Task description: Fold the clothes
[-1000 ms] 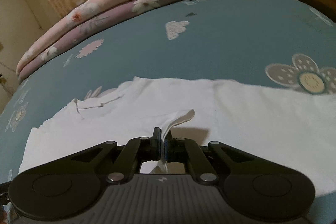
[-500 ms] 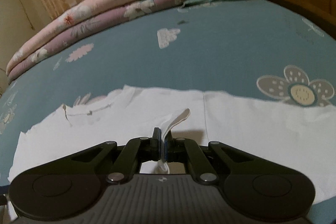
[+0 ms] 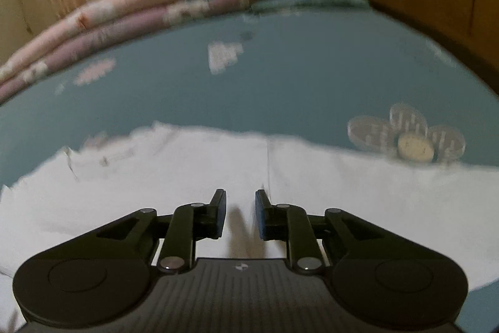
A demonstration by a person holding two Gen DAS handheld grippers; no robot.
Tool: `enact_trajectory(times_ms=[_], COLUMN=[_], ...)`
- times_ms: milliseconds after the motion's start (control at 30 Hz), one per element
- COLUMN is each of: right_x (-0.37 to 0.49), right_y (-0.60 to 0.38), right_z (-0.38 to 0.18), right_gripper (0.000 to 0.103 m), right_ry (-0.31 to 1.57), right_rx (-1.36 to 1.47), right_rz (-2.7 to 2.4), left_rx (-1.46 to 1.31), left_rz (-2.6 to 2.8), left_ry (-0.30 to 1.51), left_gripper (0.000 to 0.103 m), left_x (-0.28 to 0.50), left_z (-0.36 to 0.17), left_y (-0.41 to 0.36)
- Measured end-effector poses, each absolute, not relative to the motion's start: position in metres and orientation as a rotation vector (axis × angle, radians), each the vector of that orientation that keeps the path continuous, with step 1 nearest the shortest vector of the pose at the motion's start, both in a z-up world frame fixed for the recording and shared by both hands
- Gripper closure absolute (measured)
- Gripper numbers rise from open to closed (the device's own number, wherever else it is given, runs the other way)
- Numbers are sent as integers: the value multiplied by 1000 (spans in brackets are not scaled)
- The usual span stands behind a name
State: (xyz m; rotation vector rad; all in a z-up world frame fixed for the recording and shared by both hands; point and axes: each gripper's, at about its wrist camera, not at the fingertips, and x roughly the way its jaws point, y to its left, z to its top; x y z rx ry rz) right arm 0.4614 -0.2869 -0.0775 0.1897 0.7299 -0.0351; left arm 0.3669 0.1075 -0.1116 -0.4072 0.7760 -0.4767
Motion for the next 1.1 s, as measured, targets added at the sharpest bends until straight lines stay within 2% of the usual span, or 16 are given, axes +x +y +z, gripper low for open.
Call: enact_trajectory(times_ms=[200,400,567,700,833,933,1100], right_x=[486,528,538,528,510,517,543], right_y=[-240,-182,-167,-162,-150,-145,-152], right_z=[-51,-83,-103,-97,-92,-105,-105], right_gripper=[80,80,80,80,79,76,72], right_ry=[716,807,873,842,895,948,914], right_rx=[34,-212,-293,-264,-168,-90,11], right_rz=[225,404,504,440,403,295,201], left_rx=[-370,-400,-395,-379,-376,-366,-367], left_rz=[-571,-514,-513,-506,-501,-496,-494], left_ry=[698,758,770,774,781,785,785], left_gripper=[10,10,10,10,10,10,10], left_x=[355,366,368,367,367,367,366], left_z=[-100,-116,-119,-119,-121,-122,-121], left_y=[97,106,105,103,100,99,99])
